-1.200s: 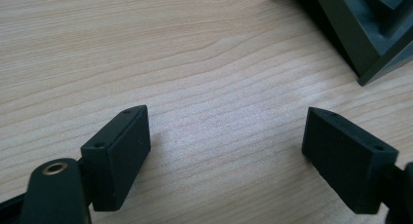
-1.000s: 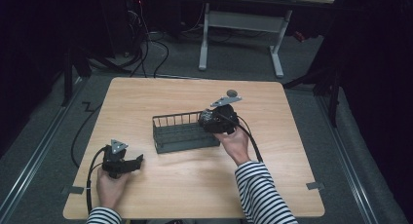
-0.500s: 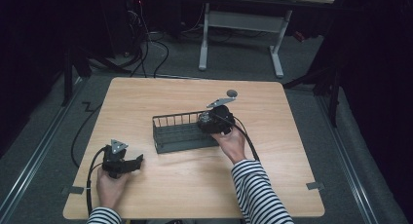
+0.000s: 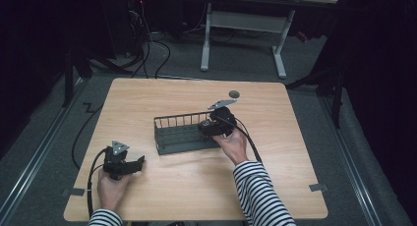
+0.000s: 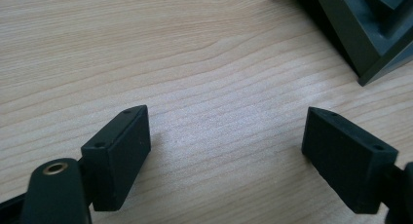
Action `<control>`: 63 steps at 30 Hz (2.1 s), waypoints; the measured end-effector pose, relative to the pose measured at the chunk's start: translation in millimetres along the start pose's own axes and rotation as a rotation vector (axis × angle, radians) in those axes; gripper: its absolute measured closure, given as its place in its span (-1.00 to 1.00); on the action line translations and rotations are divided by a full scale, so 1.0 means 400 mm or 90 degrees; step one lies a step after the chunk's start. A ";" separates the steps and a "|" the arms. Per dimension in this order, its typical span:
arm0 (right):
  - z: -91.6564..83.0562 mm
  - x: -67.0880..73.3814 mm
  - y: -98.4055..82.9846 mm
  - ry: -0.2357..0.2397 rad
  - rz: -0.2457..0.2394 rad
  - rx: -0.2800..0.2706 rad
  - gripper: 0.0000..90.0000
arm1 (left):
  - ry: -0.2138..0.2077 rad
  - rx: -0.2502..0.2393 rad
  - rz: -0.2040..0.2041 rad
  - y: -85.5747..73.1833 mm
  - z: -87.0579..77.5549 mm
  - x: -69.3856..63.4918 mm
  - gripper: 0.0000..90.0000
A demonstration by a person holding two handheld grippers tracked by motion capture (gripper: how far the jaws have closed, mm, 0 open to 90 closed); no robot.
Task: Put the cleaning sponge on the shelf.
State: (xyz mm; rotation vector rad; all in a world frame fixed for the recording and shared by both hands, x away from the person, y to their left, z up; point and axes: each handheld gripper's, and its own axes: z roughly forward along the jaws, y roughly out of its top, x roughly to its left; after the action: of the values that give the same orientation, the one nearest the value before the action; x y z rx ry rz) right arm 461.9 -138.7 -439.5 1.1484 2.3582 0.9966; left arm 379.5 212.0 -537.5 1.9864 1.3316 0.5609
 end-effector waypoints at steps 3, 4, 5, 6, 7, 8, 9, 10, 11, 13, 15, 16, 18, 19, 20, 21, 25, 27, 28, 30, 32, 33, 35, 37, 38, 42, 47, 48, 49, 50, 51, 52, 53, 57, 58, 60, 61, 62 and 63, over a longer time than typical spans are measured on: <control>-0.010 0.000 -0.001 0.004 0.002 -0.010 -0.37 | 0.000 0.000 0.000 0.000 0.000 0.000 -0.59; -0.014 -0.001 -0.002 0.005 0.001 -0.013 -0.37 | 0.000 0.000 0.000 0.000 0.000 0.000 -0.59; -0.018 -0.001 -0.003 0.005 0.003 -0.017 -0.36 | 0.000 0.000 0.000 0.000 0.000 0.000 -0.59; -0.024 -0.003 -0.004 0.004 0.001 -0.019 -0.36 | 0.000 0.000 0.000 0.000 0.000 0.000 -0.59; -0.028 -0.003 -0.005 0.003 0.001 -0.021 -0.36 | 0.000 0.000 0.000 0.000 0.000 0.000 -0.59; -0.034 -0.005 -0.006 0.003 0.003 -0.022 -0.35 | 0.000 0.000 0.000 0.000 0.000 0.000 -0.59; -0.038 -0.007 -0.006 0.003 0.001 -0.025 -0.35 | 0.000 0.000 0.000 0.000 0.000 0.000 -0.59; -0.044 -0.008 -0.007 0.004 0.005 -0.028 -0.35 | 0.000 0.000 0.000 0.000 0.000 0.000 -0.59; -0.051 -0.010 -0.007 0.004 0.003 -0.033 -0.34 | 0.000 0.000 0.000 0.000 0.000 0.000 -0.59; -0.067 -0.012 -0.009 0.004 0.006 -0.042 -0.33 | 0.000 0.000 0.000 0.000 0.000 0.000 -0.59; -0.081 -0.015 -0.012 0.003 0.005 -0.048 -0.32 | 0.000 0.000 0.000 0.000 0.000 0.000 -0.59; -0.091 -0.017 -0.015 0.000 0.003 -0.050 -0.32 | 0.000 0.000 0.000 0.000 0.000 0.000 -0.59; -0.106 -0.020 -0.021 -0.002 0.002 -0.054 -0.32 | 0.000 0.000 -0.001 0.000 0.000 0.000 -0.59; -0.106 -0.020 -0.021 -0.002 0.002 -0.054 -0.32 | 0.000 0.000 -0.001 0.000 0.000 0.000 -0.59; -0.112 -0.020 -0.024 -0.003 0.003 -0.054 -0.32 | 0.000 0.000 -0.001 0.000 0.000 0.000 -0.59; -0.126 -0.023 -0.030 -0.003 0.006 -0.063 -0.31 | 0.000 0.000 0.000 0.000 0.000 0.000 -0.59; -0.156 -0.032 -0.052 0.001 0.018 -0.076 -0.30 | -0.001 0.000 -0.001 0.000 0.000 0.000 -0.59; -0.176 -0.038 -0.066 -0.003 0.018 -0.081 -0.29 | -0.001 0.000 -0.001 0.000 0.000 0.000 -0.59; -0.191 -0.044 -0.077 -0.003 0.025 -0.092 -0.27 | -0.001 0.000 -0.001 0.000 0.000 0.000 -0.59; -0.204 -0.050 -0.090 -0.002 0.035 -0.099 -0.27 | -0.001 -0.001 0.000 0.000 0.000 0.000 -0.59; -0.218 -0.057 -0.102 -0.008 0.040 -0.099 -0.27 | -0.001 0.000 0.000 0.000 0.000 0.000 -0.59; -0.225 -0.060 -0.106 -0.008 0.042 -0.103 -0.26 | -0.001 0.000 -0.001 0.000 0.000 0.000 -0.59; -0.242 -0.064 -0.117 -0.009 0.051 -0.118 -0.22 | -0.001 0.000 0.000 0.000 0.000 0.000 -0.59; -0.255 -0.068 -0.135 -0.016 0.052 -0.124 -0.20 | -0.001 0.000 -0.001 0.000 0.000 0.000 -0.59; -0.259 -0.069 -0.143 -0.021 0.052 -0.122 -0.20 | -0.001 0.000 -0.001 0.000 0.000 0.000 -0.59; -0.271 -0.080 -0.183 -0.033 0.065 -0.121 -0.17 | -0.001 0.000 0.000 0.000 0.000 0.000 -0.59; -0.261 -0.108 -0.273 -0.062 0.097 -0.106 -0.16 | -0.001 0.000 0.000 0.000 0.000 0.000 -0.59; -0.261 -0.108 -0.273 -0.062 0.097 -0.106 -0.16 | -0.001 0.000 0.000 0.000 0.000 0.000 -0.59; -0.239 -0.122 -0.320 -0.076 0.115 -0.086 -0.15 | -0.001 0.000 0.000 0.000 0.000 0.000 -0.59; -0.230 -0.127 -0.337 -0.079 0.124 -0.076 -0.15 | -0.001 0.000 0.000 0.000 0.000 0.000 -0.59; -0.217 -0.133 -0.360 -0.087 0.134 -0.064 -0.15 | -0.001 0.000 0.000 0.000 0.000 0.000 -0.59; -0.201 -0.140 -0.385 -0.097 0.143 -0.049 -0.15 | -0.001 0.000 0.000 0.000 0.000 0.000 -0.59; -0.193 -0.143 -0.399 -0.103 0.149 -0.040 -0.16 | -0.001 0.000 0.000 0.000 0.000 0.000 -0.59; -0.163 -0.150 -0.447 -0.129 0.159 -0.009 -0.19 | -0.001 0.000 0.001 0.000 0.000 0.000 -0.59; -0.152 -0.150 -0.458 -0.140 0.147 -0.002 -0.20 | -0.001 0.000 0.001 0.000 0.000 0.000 -0.59; -0.150 -0.141 -0.465 -0.162 0.132 -0.009 -0.20 | -0.001 0.000 0.002 0.000 0.000 0.000 -0.60; -0.150 -0.141 -0.465 -0.162 0.132 -0.009 -0.20 | -0.001 0.000 0.002 0.000 0.000 0.000 -0.60; -0.150 -0.142 -0.466 -0.163 0.134 -0.009 -0.22 | -0.001 0.000 0.002 0.000 0.000 0.000 -0.60; -0.150 -0.141 -0.466 -0.165 0.136 -0.008 -0.24 | -0.001 0.000 0.002 0.000 0.000 0.000 -0.60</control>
State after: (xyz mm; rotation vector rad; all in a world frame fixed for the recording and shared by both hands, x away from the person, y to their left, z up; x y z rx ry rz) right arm 360.4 -289.8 -531.0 1.4524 2.0574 0.8673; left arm 379.5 211.9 -537.6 1.9886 1.3281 0.5604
